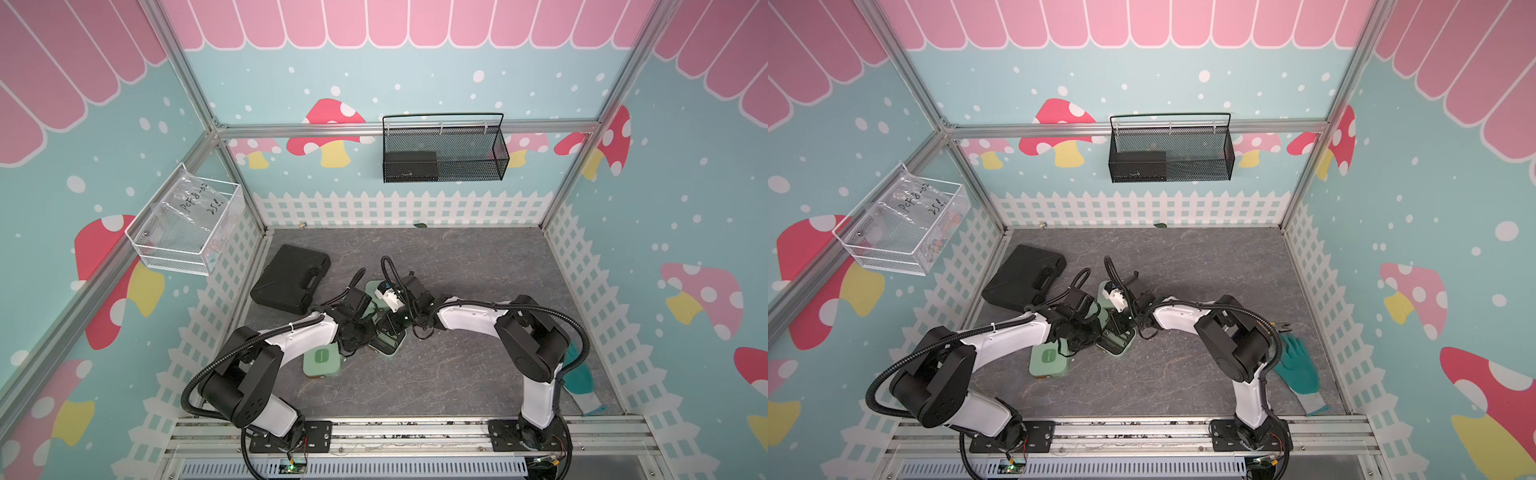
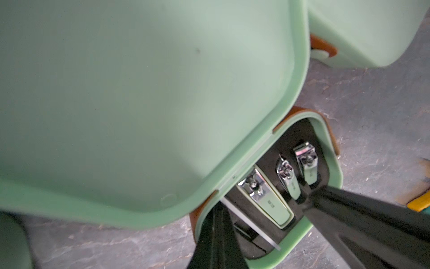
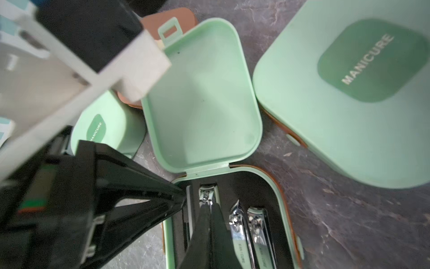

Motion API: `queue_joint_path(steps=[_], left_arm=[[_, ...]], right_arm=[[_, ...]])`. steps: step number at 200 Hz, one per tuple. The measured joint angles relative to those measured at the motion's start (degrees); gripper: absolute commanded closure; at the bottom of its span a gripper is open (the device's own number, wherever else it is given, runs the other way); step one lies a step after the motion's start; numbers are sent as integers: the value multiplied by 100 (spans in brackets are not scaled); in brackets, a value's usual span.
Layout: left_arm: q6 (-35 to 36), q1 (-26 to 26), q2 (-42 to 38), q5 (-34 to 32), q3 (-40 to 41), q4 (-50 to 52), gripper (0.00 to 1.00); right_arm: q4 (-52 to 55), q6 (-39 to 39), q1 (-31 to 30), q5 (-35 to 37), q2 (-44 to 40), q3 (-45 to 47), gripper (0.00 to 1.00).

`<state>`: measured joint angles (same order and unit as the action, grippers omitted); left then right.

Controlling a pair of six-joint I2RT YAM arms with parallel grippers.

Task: Organize nail clipper sets
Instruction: Adjust the nail clipper in the storage box.

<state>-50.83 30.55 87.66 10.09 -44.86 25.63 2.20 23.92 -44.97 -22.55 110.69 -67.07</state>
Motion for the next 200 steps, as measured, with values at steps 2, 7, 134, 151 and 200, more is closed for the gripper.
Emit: queue_joint_path(steps=[2, 7, 134, 151, 200], left_arm=[[0, 0, 0, 2, 0, -2, 100], [0, -2, 0, 2, 0, -7, 100], [0, -4, 0, 26, 26, -90, 100], [0, -4, 0, 28, 33, -114, 100], [2, -4, 0, 55, 37, -197, 100]], right_arm=[[2, 7, 2, 4, 13, 0, 100], [7, 13, 11, 4, 39, -7, 100], [7, 24, 151, 46, 328, -122, 100], [4, 24, 170, 42, 328, -122, 100], [-28, 26, 275, -17, 326, -122, 100]])
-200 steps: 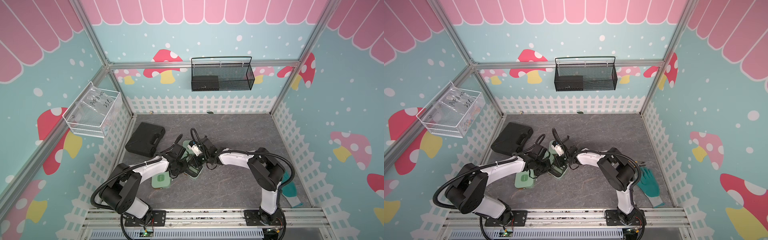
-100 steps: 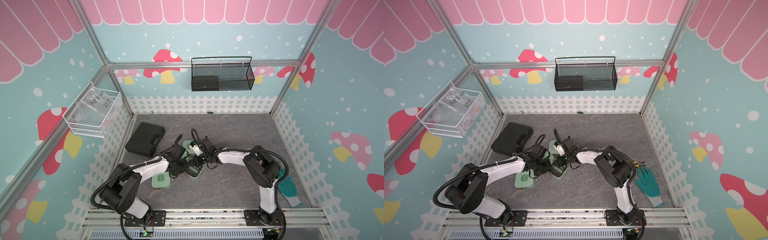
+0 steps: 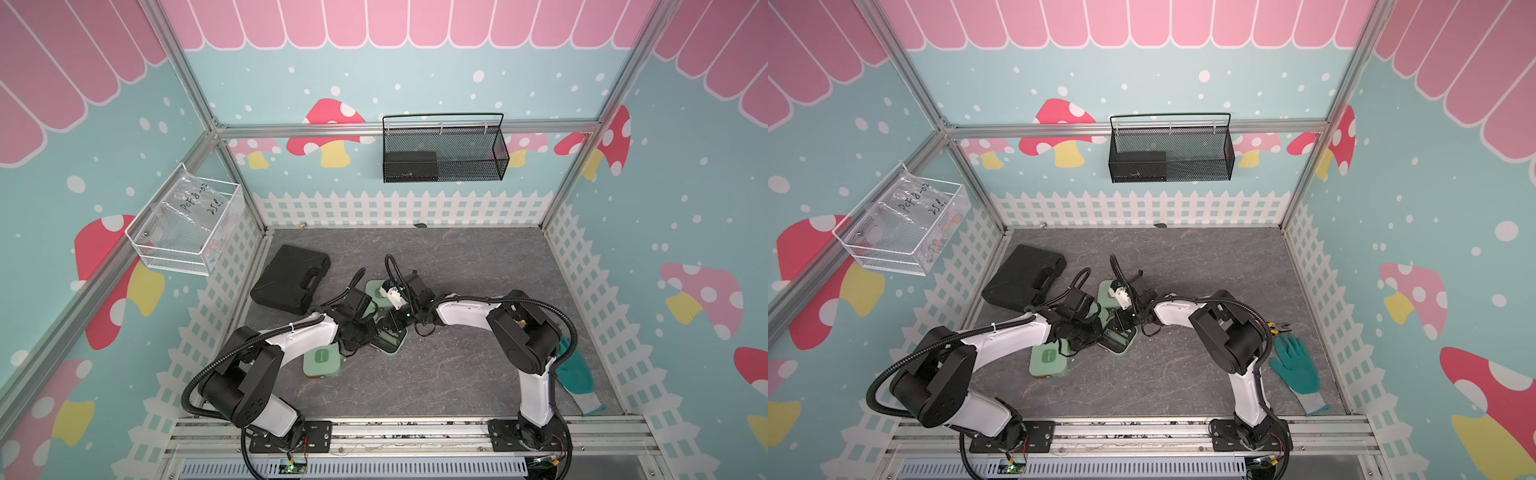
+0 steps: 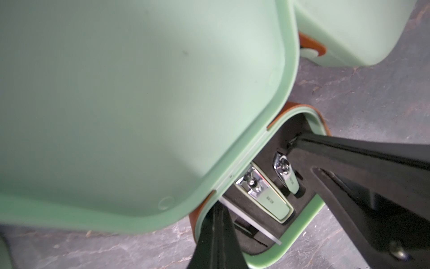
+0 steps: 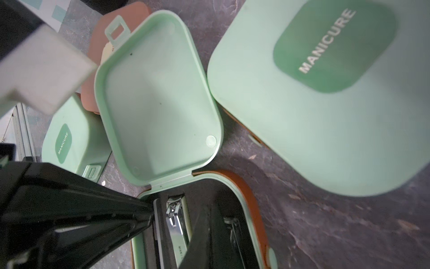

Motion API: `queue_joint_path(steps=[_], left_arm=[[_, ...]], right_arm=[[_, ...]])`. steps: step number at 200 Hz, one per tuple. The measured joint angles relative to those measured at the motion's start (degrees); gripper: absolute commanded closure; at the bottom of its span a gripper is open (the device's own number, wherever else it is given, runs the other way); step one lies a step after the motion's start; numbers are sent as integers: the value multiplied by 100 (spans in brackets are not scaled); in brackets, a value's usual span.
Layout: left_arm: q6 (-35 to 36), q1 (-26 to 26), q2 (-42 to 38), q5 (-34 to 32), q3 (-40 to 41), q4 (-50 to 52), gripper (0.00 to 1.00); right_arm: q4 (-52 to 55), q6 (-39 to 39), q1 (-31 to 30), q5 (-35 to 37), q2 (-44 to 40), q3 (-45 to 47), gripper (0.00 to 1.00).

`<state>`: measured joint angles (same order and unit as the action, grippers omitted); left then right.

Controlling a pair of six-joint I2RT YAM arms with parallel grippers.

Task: Organize nail clipper sets
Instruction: Adjust the nail clipper in the storage box.

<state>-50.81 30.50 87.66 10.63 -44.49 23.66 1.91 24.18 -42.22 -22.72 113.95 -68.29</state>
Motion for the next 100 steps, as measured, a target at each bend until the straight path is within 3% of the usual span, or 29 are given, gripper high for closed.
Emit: queue_joint_path(steps=[100], left_arm=[[0, 0, 0, 11, 11, -52, 100]], right_arm=[[-354, 79, 55, -96, 0, 201, 100]])
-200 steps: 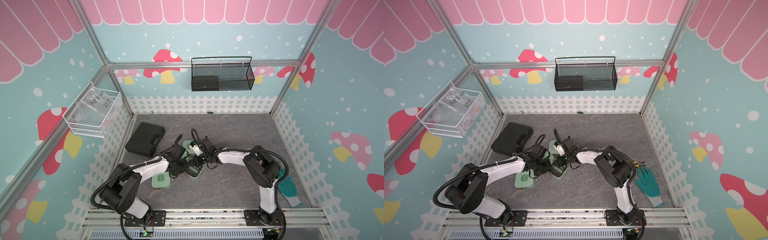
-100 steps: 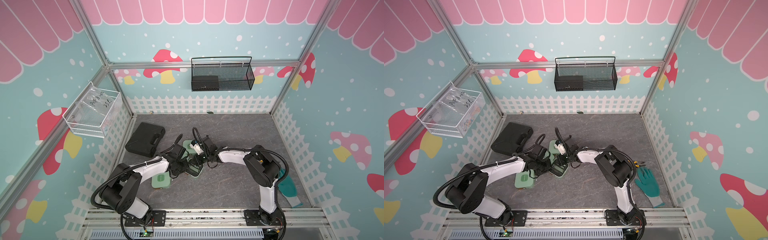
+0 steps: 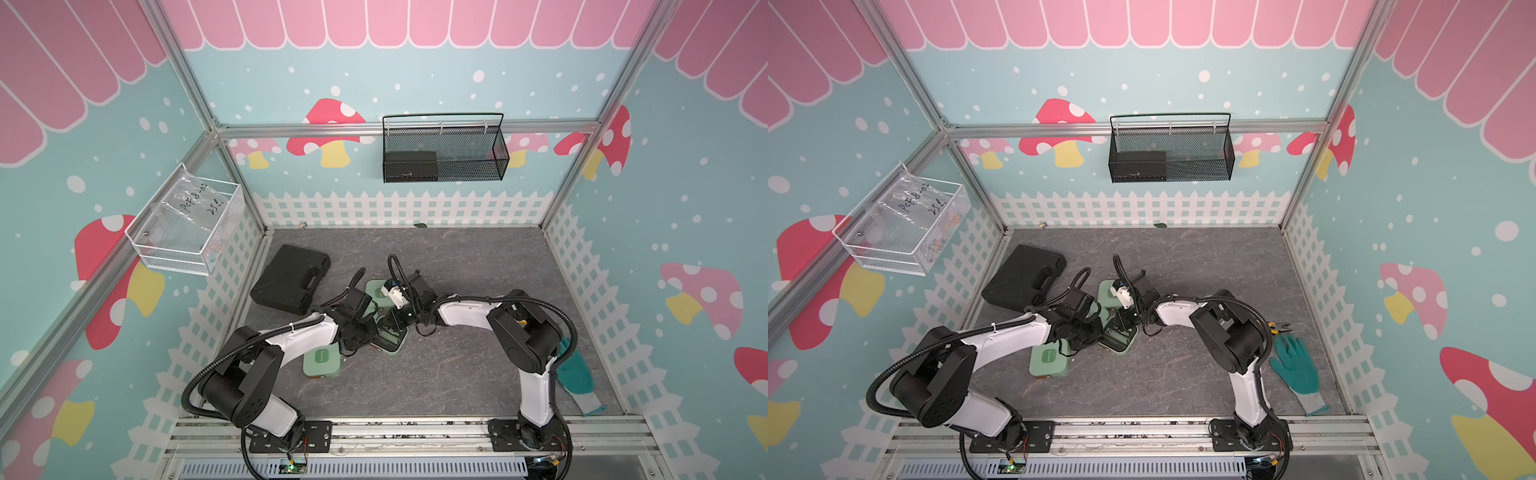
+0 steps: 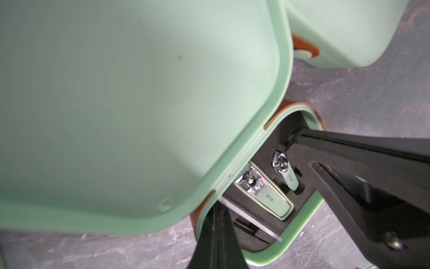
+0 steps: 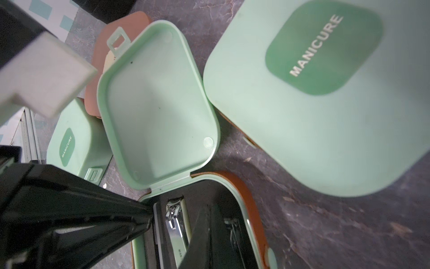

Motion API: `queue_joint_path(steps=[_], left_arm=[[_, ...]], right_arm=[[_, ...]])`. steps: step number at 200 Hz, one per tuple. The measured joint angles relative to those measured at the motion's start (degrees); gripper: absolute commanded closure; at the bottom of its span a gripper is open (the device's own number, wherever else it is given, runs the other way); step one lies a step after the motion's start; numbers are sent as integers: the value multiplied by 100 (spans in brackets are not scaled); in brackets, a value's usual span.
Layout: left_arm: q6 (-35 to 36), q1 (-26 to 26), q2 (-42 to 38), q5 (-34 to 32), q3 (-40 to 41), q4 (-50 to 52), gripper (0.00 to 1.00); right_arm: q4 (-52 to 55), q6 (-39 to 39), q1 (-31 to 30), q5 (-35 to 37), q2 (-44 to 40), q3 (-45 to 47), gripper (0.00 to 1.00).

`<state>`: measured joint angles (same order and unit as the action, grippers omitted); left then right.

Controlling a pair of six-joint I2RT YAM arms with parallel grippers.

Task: Organize nail clipper sets
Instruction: Adjust the nail clipper in the storage box.

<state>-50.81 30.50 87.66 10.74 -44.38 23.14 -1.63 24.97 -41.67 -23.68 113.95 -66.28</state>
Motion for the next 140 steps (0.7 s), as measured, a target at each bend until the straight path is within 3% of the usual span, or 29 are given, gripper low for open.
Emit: queue_joint_path(steps=[59, 140], left_arm=[[0, 0, 0, 2, 11, -20, 100], [0, 0, 0, 2, 15, -20, 100]], right_arm=[[-339, 70, 4, -72, -68, 291, 100], [955, -466, 168, 44, -551, -651, 94]])
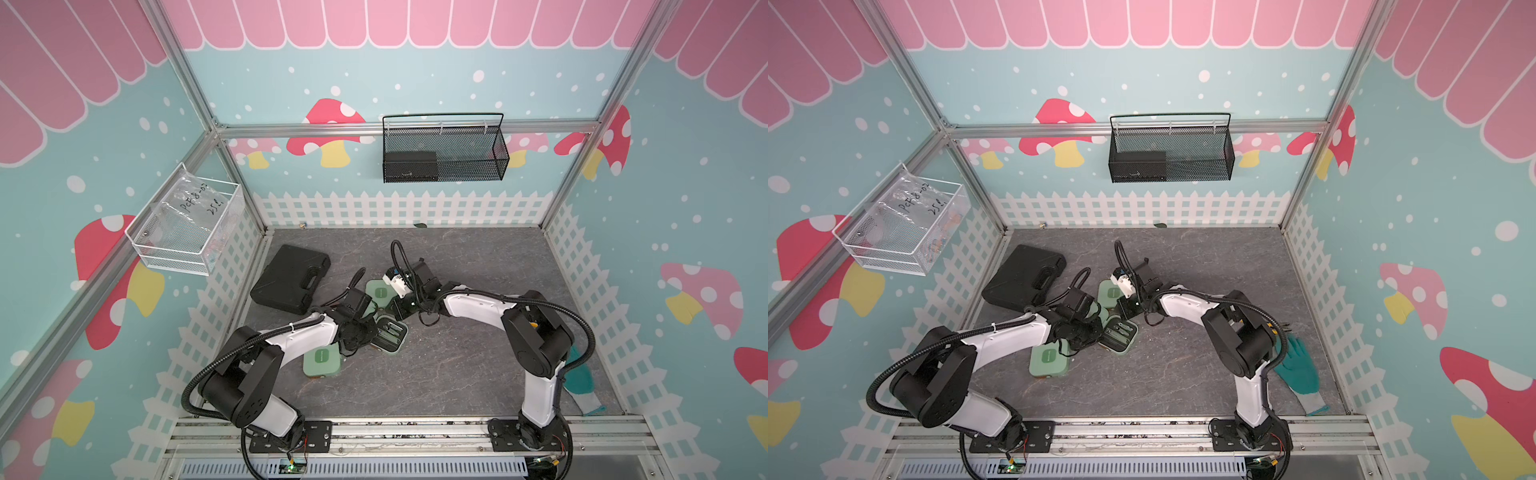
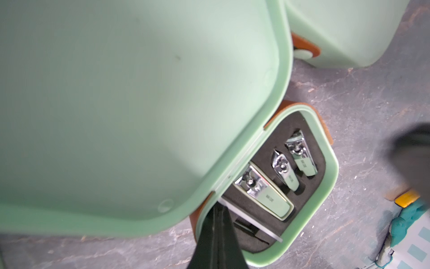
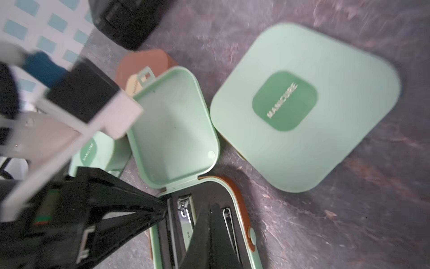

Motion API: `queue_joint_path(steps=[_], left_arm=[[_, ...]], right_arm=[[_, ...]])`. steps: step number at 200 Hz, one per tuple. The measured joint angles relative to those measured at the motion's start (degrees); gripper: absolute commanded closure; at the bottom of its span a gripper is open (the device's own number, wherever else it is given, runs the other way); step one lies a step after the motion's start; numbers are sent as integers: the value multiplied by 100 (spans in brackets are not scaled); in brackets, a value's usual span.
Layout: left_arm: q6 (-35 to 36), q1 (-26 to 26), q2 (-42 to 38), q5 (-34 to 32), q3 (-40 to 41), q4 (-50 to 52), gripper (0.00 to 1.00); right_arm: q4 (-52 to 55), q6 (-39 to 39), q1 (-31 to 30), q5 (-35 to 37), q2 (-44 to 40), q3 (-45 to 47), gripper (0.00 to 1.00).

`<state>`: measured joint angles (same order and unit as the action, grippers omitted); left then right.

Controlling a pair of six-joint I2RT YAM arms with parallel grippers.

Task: Organize nail clipper sets
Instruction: Adjust the nail clipper in the storage box.

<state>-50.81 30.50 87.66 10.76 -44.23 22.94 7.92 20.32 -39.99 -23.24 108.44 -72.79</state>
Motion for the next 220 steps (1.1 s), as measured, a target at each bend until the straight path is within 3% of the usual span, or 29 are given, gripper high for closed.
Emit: queue_joint_path(steps=[77, 136, 220], left_arm=[[2, 0, 2, 0, 0, 0, 100], [2, 0, 22, 7, -4, -2, 100], [2, -7, 42, 39, -17, 9, 100]], right_arm=[[649, -763, -44, 109, -149, -131, 79], [949, -1390, -166, 339, 289, -133, 78], [1067, -1561, -245, 540, 570, -166, 78]])
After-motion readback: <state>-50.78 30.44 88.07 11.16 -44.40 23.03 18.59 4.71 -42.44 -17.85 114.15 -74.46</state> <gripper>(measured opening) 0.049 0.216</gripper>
